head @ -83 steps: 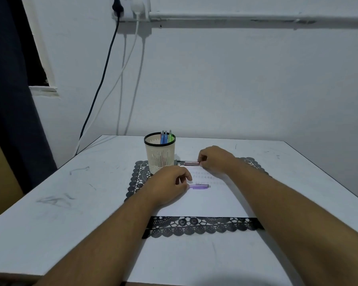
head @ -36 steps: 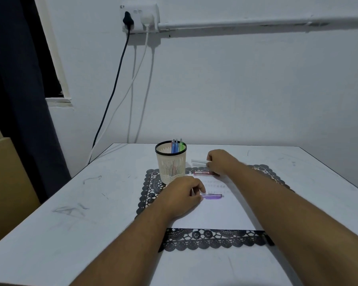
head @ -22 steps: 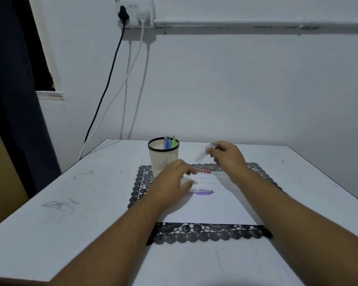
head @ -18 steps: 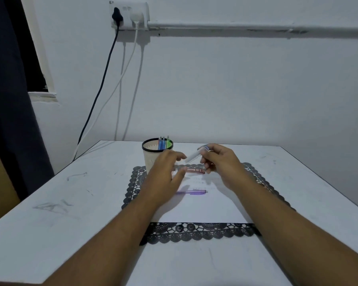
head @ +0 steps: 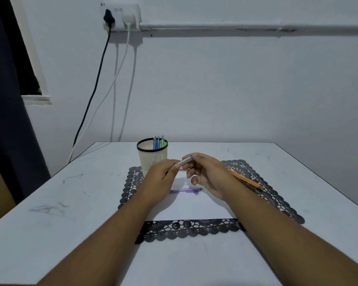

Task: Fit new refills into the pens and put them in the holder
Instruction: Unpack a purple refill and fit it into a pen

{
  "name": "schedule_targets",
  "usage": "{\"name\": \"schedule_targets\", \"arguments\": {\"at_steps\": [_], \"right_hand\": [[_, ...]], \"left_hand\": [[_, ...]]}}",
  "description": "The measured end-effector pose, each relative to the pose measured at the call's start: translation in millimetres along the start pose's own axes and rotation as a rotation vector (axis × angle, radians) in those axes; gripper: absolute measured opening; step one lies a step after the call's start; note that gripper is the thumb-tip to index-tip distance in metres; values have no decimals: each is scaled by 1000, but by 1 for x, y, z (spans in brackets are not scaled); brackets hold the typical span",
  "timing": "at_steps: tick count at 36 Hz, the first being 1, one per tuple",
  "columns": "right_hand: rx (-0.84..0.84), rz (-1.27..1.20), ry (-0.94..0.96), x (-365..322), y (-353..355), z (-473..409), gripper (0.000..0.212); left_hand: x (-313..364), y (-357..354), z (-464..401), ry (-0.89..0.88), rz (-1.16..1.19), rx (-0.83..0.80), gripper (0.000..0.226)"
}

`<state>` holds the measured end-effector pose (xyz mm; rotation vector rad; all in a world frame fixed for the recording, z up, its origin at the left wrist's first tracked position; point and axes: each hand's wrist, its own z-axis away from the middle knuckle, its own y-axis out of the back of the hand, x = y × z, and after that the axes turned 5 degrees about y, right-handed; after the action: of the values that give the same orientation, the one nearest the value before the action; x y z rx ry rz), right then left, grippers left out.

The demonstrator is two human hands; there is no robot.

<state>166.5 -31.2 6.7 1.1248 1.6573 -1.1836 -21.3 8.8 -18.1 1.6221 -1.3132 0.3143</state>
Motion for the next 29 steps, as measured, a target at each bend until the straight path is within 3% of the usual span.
{"name": "schedule_targets", "arguments": {"at_steps": [3,8,18,29], "right_hand": [[5,-19,-12,1,-1,0,27],[7,-78,-50,-2,1,1,25],[-85,93,-84,-8,2,9,28],[19,-37,-151,-6,-2,7,9]], "left_hand": [[3,0,2,14,25,11,36],[3,0,2,13,17,16,24],[12,2,7,67,191,-14,14],[15,2,7,27,230,12,4]]}}
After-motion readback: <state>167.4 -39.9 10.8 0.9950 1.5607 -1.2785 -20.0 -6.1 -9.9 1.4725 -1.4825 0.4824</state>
